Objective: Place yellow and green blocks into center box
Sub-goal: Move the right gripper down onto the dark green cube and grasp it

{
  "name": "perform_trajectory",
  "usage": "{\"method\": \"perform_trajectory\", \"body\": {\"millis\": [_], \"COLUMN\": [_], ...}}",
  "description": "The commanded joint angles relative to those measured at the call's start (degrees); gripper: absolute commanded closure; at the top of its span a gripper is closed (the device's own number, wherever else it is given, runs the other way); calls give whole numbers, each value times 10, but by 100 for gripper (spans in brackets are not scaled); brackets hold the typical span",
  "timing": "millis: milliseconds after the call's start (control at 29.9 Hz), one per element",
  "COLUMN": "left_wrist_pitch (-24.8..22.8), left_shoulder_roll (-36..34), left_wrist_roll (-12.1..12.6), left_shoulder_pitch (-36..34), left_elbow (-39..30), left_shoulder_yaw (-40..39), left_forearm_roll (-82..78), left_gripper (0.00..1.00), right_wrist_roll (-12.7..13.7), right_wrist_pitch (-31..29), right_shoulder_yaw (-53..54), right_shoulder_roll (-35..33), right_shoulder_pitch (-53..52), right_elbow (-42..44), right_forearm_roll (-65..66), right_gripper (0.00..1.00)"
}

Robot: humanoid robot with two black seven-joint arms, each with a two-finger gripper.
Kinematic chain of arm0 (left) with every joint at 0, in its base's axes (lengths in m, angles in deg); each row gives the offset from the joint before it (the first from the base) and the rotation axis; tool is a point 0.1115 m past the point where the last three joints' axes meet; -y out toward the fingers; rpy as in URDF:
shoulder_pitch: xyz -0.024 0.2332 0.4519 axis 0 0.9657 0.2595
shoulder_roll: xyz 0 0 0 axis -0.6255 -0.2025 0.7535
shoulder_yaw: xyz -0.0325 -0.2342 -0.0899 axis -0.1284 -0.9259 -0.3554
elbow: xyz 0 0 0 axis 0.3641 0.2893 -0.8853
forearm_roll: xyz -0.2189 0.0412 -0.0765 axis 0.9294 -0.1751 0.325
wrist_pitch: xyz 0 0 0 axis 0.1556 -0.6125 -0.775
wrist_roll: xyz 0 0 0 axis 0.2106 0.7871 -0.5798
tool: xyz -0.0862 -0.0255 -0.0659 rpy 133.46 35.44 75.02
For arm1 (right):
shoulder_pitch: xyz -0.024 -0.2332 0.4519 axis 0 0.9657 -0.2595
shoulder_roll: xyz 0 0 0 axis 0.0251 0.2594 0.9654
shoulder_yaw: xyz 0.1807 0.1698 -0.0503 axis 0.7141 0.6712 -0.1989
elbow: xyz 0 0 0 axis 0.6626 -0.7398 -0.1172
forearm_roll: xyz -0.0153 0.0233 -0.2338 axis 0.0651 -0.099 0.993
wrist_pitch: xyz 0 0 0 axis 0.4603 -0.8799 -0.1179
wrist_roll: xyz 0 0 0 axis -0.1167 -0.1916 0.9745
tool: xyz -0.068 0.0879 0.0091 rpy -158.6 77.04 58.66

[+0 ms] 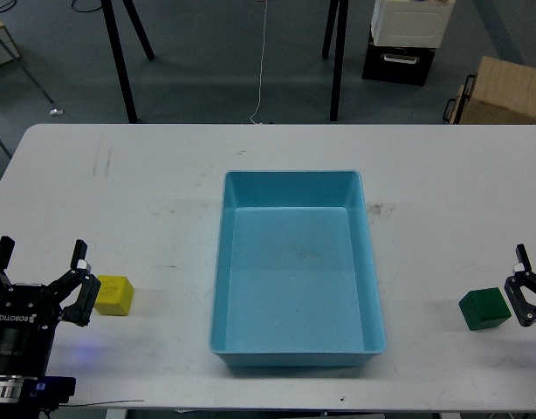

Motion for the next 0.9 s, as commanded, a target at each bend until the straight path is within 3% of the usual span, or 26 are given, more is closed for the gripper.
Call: {"method": "perform_trajectory", "body": {"millis": [0, 201, 469, 703, 871], "left_wrist_pitch": [0, 0, 0, 0, 0], "left_shoulder_roll": [1, 2, 3, 3, 3], "left_wrist_roll": [-3, -4, -1, -1, -2], "left_shoulder_pitch": [0, -13, -17, -18, -16], "left_elbow": [0, 4, 5, 5, 5], "left_shoulder_yaw": [1, 0, 4, 21, 34], "left_forearm_roll": [-1, -1, -1, -1, -1], "left_gripper": [0, 0, 0, 0, 0], "right_wrist_roll": [0, 10, 39, 86, 127], "right_wrist_pitch": [5, 59, 111, 149, 157], "right_shoulder_yaw": [7, 20, 29, -166, -360], "right_shoulder_roll": [2, -11, -220, -432, -486], "right_shoulder_pitch": [-6, -3, -56, -252, -444], "right_elbow": [2, 23, 45, 95, 126], "right_forearm_roll": [0, 17, 80, 169, 247], "right_gripper": [0, 0, 0, 0, 0]}}
